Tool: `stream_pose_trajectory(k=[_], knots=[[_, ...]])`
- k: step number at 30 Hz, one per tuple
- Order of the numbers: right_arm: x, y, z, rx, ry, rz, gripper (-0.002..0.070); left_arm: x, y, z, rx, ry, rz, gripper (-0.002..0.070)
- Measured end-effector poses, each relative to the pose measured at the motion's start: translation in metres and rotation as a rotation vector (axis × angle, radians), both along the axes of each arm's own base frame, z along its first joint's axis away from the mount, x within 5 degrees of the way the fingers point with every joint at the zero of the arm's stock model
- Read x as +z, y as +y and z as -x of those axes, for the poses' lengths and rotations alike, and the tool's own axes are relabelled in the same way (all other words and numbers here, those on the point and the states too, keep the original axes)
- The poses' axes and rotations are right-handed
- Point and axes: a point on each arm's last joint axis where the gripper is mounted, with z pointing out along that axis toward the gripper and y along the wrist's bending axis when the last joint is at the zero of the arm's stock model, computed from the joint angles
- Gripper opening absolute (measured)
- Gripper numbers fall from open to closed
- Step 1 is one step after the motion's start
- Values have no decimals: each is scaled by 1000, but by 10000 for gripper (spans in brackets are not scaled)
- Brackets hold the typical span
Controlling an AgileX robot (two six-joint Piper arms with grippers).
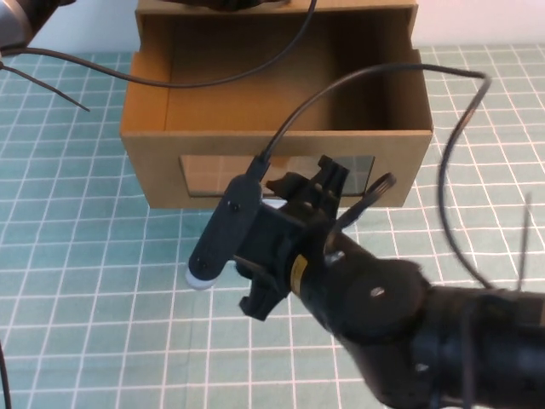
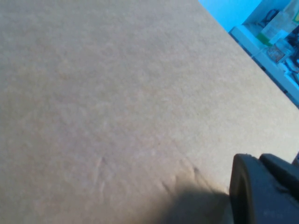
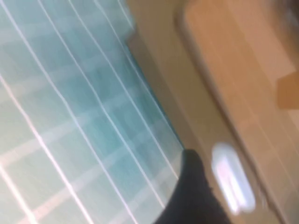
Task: Open the shoe box
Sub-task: 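Pull the top drawer of the cardboard box fully open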
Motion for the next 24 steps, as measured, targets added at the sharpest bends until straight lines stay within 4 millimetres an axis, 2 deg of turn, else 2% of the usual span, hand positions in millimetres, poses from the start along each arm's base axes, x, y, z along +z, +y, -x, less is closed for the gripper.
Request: stream_pose_trajectory(k=[4,9,13,16,21,24], knots=[[27,-3,13,118,24,-118,437,1,-1,2,-15,11,14,-5],[63,-15,29,213,4,-239,440,13,-1,16,-91,23,2,-5],[92,-36,36,193,-50,-308,411,44,3,36,-156,-25,-2,-5],[111,-58,38,89,-103,-347,340,74,13,54,-182,-90,0,-5],[142,-109,46,-99,-204,-337,94,123,41,88,-192,-205,-5,-5],[156,-140,55,-165,-224,-291,19,147,57,113,-166,-262,-13,-5]])
